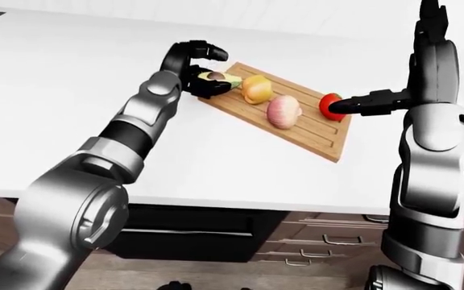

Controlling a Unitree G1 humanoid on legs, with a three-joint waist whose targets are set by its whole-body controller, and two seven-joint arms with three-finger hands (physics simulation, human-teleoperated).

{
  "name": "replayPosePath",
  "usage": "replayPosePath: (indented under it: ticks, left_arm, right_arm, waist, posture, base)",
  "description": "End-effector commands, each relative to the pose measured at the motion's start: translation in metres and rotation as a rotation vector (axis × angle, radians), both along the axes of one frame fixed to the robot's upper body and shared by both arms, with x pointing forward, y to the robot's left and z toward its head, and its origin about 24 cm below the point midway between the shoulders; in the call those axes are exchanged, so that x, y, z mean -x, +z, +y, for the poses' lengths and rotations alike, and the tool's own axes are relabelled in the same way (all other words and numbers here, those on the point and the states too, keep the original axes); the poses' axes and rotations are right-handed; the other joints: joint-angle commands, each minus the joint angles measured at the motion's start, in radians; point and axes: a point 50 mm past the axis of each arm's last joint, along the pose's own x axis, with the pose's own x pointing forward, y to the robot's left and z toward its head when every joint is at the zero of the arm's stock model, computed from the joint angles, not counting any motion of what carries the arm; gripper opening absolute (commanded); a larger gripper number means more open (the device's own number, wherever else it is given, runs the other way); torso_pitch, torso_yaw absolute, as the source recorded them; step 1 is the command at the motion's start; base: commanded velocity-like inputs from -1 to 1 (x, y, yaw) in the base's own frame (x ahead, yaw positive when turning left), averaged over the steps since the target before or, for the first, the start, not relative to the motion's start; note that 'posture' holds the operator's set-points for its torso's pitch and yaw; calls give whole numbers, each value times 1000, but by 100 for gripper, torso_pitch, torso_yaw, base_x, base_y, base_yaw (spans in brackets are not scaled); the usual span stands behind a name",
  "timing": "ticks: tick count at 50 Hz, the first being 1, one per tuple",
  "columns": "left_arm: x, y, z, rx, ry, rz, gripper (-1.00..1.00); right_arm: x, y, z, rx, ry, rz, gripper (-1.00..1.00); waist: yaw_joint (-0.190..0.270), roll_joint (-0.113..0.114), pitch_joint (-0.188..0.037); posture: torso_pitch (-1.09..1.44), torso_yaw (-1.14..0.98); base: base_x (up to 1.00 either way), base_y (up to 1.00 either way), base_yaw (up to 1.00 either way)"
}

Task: Place the avocado, onion, tomato and bell pepper on the cutting board.

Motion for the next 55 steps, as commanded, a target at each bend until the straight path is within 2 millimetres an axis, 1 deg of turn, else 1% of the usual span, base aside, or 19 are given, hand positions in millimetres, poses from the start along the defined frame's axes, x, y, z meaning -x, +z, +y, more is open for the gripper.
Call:
replayPosePath:
  ticks: [1, 6, 7, 9, 10, 11, 12, 13, 16, 17, 18, 23, 24, 29, 36, 40, 49, 54, 55]
  left_arm:
    - [2, 30, -5, 17, -20, -112, 6]
    - [2, 30, -5, 17, -21, -113, 15]
    - [2, 30, -5, 16, -24, -112, 25]
    - [2, 31, -5, 18, -23, -112, 32]
    - [2, 31, -5, 15, -24, -113, 40]
    - [2, 31, -5, 15, -25, -114, 41]
    - [2, 31, -5, 14, -24, -113, 51]
    - [2, 31, -5, 14, -25, -113, 54]
    - [2, 32, -5, 14, -27, -114, 81]
    - [2, 32, -5, 14, -27, -114, 84]
    - [2, 32, -5, 10, -25, -114, 96]
    - [2, 32, -5, 10, -27, -116, 95]
    - [2, 32, -5, 9, -25, -116, 99]
    - [2, 38, 1, 16, -8, -127, 100]
    - [-1, 58, 29, 22, 79, -176, 100]
    - [-3, 59, 45, 23, 123, -177, 100]
    - [0, 82, 81, -13, 204, -223, 100]
    - [3, 81, 93, -54, 223, -227, 100]
    - [5, 80, 100, -62, 233, -229, 100]
  right_arm:
    - [8, 20, 0, 36, -11, -89, 100]
    - [9, 19, -1, 36, -11, -88, 100]
    - [9, 19, -1, 36, -11, -87, 100]
    - [9, 19, -1, 35, -10, -88, 100]
    - [9, 18, -1, 35, -10, -87, 100]
    - [10, 18, -2, 35, -11, -86, 100]
    - [10, 19, -2, 35, -11, -87, 100]
    - [10, 19, -2, 35, -10, -87, 100]
    - [10, 18, -2, 34, -9, -85, 100]
    - [10, 18, -2, 34, -9, -86, 100]
    - [10, 18, -2, 34, -9, -85, 100]
    - [9, 18, -1, 35, -8, -85, 100]
    - [9, 18, -1, 35, -8, -86, 100]
    - [9, 18, -1, 36, -8, -86, 100]
    - [9, 19, 1, 38, -6, -87, 100]
    - [8, 20, 3, 39, -3, -88, 100]
    - [10, 23, 3, 41, -3, -95, 100]
    - [9, 23, 2, 42, -4, -95, 100]
    - [10, 25, 1, 42, -7, -97, 100]
  waist:
    - [-1, -6, -37]
    - [-1, -6, -37]
    - [-1, -6, -37]
    - [-1, -6, -36]
    - [-1, -6, -36]
    - [-1, -6, -36]
    - [-1, -6, -36]
    - [-1, -6, -36]
    - [-2, -6, -36]
    - [-2, -6, -36]
    - [-2, -6, -36]
    - [-2, -6, -36]
    - [-2, -6, -36]
    - [-3, -6, -36]
    - [-5, -3, -34]
    - [-7, 1, -33]
    - [-7, 11, -32]
    - [-8, 15, -31]
    - [-8, 16, -31]
  posture:
    - [28, 0]
    - [28, 0]
    - [28, 0]
    - [28, 0]
    - [28, 0]
    - [28, 0]
    - [28, 0]
    - [28, 0]
    - [28, 0]
    - [28, 0]
    - [28, 0]
    - [28, 0]
    - [28, 0]
    - [28, 0]
    - [28, 0]
    - [28, 0]
    - [28, 0]
    - [28, 0]
    - [28, 0]
  base:
    - [0, 0, 0]
    - [0, 0, 0]
    - [0, 0, 0]
    - [0, 0, 0]
    - [0, 0, 0]
    - [0, 0, 0]
    - [0, 0, 0]
    - [0, 0, 0]
    - [0, 0, 0]
    - [0, 0, 0]
    - [0, 0, 0]
    - [0, 0, 0]
    - [0, 0, 0]
    - [0, 0, 0]
    - [0, 0, 0]
    - [0, 0, 0]
    - [0, 0, 0]
    - [0, 0, 0]
    - [0, 0, 0]
